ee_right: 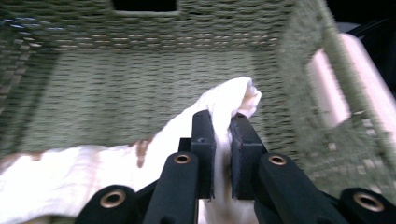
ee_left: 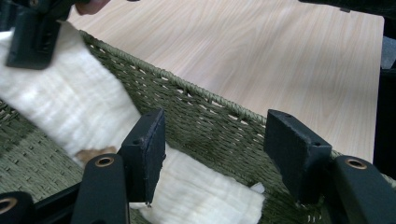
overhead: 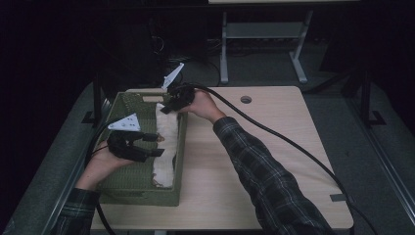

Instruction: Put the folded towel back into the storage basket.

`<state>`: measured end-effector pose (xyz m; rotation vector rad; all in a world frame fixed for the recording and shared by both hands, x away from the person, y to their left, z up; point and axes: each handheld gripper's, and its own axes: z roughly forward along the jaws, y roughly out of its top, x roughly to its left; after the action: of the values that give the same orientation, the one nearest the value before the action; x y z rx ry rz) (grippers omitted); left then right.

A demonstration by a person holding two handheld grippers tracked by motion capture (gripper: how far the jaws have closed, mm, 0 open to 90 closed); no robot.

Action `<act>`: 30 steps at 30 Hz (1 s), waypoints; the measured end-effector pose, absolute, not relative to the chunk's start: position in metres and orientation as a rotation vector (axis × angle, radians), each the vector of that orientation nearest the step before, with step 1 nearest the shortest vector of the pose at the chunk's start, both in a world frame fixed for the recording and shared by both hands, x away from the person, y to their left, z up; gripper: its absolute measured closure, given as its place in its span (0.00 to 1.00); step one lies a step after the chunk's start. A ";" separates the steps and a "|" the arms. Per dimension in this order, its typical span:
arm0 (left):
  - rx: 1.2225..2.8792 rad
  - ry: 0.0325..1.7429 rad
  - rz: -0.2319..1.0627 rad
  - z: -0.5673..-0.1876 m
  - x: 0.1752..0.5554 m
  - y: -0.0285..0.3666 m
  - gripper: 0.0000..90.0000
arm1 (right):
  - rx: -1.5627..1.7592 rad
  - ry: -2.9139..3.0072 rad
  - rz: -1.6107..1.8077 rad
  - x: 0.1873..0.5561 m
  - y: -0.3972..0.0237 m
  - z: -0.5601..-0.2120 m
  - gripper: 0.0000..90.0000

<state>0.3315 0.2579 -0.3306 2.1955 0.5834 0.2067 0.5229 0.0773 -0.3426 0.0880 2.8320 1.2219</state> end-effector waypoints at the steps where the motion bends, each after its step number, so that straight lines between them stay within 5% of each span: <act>1: 2.193 0.581 0.205 -0.331 0.332 0.257 0.42 | 0.093 2.812 1.223 0.524 0.078 -0.343 0.84; 13: 2.174 0.593 0.204 -0.327 0.335 0.248 0.40 | 0.236 2.734 1.301 0.528 0.053 -0.328 0.58; 30: 2.173 0.631 0.231 -0.314 0.334 0.180 0.38 | 0.302 2.701 1.379 0.501 -0.042 -0.321 0.50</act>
<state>0.3338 0.1797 -0.3144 2.1734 0.6315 0.2314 0.5011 -0.0415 -0.3213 0.3025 2.7012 1.3790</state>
